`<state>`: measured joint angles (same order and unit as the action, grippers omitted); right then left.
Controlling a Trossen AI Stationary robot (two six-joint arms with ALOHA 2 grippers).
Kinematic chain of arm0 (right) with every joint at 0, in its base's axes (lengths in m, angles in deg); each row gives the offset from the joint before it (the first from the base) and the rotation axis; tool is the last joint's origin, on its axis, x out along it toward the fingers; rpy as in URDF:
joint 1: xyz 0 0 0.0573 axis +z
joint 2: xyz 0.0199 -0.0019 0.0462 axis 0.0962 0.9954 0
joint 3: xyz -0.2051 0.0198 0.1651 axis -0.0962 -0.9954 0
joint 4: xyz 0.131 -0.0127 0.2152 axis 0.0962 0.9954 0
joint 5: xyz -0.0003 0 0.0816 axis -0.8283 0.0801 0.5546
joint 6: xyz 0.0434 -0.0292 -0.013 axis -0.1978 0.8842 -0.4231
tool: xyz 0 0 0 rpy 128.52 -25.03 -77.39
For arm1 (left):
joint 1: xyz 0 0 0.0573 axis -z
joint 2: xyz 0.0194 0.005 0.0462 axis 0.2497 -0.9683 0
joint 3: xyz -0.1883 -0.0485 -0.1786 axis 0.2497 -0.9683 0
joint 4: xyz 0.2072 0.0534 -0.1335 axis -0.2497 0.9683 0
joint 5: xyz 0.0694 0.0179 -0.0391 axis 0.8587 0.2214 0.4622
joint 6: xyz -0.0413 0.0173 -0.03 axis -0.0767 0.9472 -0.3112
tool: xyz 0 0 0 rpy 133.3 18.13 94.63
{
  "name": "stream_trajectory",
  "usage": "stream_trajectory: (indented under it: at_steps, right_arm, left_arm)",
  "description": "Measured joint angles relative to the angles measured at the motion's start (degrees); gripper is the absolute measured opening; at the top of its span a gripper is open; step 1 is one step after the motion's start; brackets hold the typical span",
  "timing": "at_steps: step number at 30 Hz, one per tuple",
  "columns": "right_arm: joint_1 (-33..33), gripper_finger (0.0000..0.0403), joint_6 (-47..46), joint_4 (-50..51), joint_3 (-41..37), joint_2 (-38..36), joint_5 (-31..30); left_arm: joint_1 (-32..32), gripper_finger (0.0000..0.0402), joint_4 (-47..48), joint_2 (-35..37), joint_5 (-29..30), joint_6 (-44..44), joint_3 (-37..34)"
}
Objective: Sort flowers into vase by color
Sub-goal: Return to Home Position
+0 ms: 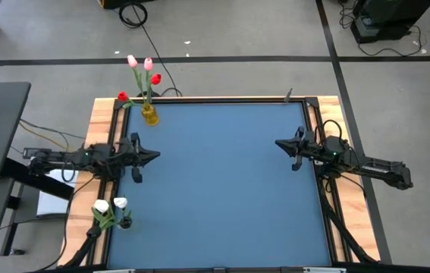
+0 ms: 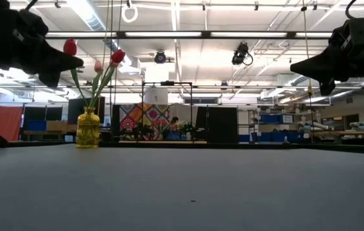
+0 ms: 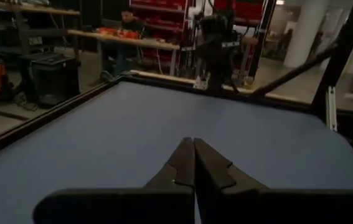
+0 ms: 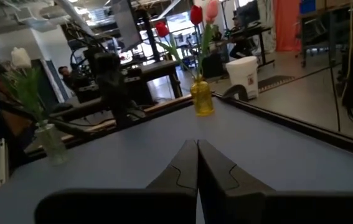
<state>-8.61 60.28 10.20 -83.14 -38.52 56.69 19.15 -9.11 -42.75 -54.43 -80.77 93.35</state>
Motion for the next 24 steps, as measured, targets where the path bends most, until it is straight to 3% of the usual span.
stream_trajectory:
  at_steps: [4, 24]
  right_arm:
    - [0.0, 0.0009, 0.2, -0.2, 0.0, 0.0, 0.1]
    - [0.1, 0.0009, -0.8, -3.7, 0.0, 0.3, 2.8]
  left_arm:
    - [0.0, 0.0, -10.6, -0.7, -0.7, 0.8, -4.6]
    - [-0.1, 0.0, -10.4, -0.4, -0.3, 3.0, -4.5]
